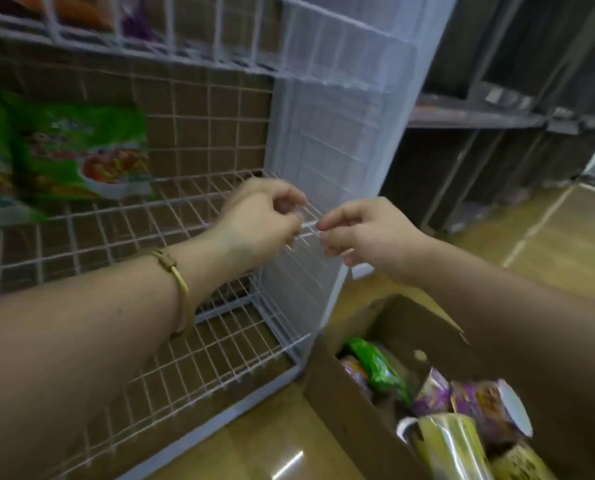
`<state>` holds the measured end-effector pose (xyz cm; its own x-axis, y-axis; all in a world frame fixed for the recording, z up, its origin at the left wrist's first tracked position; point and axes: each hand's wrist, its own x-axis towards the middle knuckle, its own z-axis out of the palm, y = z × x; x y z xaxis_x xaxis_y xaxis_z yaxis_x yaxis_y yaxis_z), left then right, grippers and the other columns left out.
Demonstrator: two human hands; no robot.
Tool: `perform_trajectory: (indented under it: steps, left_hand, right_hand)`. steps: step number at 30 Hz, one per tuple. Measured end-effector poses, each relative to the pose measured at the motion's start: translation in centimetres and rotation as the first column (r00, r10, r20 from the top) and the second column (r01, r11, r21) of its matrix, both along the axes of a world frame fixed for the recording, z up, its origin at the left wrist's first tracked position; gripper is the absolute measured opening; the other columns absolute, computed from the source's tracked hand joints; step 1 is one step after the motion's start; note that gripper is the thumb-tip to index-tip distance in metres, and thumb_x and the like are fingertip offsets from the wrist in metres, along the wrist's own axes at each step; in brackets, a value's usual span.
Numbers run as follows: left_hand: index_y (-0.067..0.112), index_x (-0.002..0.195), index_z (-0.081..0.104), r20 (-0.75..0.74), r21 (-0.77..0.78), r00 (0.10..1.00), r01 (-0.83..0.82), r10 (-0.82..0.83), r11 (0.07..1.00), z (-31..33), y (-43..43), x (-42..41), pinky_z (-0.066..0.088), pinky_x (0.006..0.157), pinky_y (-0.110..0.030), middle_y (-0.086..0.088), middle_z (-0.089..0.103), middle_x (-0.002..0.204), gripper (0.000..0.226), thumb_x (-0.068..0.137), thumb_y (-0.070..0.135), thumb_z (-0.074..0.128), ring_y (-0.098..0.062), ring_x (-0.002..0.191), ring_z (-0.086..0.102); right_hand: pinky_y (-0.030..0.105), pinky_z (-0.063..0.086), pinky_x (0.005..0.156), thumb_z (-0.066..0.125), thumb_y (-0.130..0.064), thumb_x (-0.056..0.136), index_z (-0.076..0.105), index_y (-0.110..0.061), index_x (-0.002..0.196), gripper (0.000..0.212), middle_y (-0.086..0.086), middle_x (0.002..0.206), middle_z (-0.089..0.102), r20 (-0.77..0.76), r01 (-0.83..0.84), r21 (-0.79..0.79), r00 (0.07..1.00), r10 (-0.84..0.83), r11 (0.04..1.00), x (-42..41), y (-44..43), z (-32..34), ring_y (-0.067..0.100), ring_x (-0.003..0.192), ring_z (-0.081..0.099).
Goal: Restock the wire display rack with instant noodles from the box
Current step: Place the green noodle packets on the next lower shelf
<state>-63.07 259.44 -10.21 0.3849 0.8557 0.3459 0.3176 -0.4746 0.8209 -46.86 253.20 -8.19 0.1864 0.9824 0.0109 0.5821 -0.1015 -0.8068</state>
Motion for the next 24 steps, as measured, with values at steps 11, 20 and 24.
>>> perform_trajectory:
  steps: [11,20,24]
  left_hand:
    - [0.012,0.102,0.072,-0.210,-0.136,0.951,0.203,-0.228,0.970,-6.9,-2.3,12.0,0.059,0.080,-0.042,0.000,0.068,0.076,0.016,0.086,0.013,0.071,-0.021,0.073,0.067]
    - [0.017,0.097,0.071,-0.331,-0.308,0.901,0.176,-0.279,0.935,-14.9,-4.5,18.3,0.057,0.076,-0.034,-0.004,0.070,0.086,0.012,0.086,0.014,0.072,-0.020,0.069,0.063]
    - [0.027,0.079,0.064,-0.346,-0.374,0.897,0.136,-0.274,0.917,-17.6,-4.9,20.4,0.059,0.081,-0.047,-0.004,0.071,0.082,0.015,0.084,0.016,0.073,-0.027,0.075,0.069]
  right_hand:
    - [0.025,0.053,0.060,0.067,-0.005,0.090,0.069,-0.007,0.099,0.009,0.012,0.078,0.066,-0.025,0.202,-0.142,0.978,-0.208,0.969,12.0,-6.5,-5.8,0.013,0.066,0.062]
    - [0.028,0.052,0.057,0.066,-0.004,0.090,0.067,-0.008,0.092,0.005,0.017,0.078,0.066,-0.040,0.265,-0.277,0.957,-0.287,0.924,19.4,-9.6,-13.4,0.026,0.072,0.061]
    - [0.029,0.055,0.060,0.067,-0.007,0.090,0.067,-0.016,0.089,0.008,0.010,0.076,0.069,-0.030,0.247,-0.310,0.963,-0.269,0.918,22.5,-10.2,-15.7,0.018,0.065,0.063]
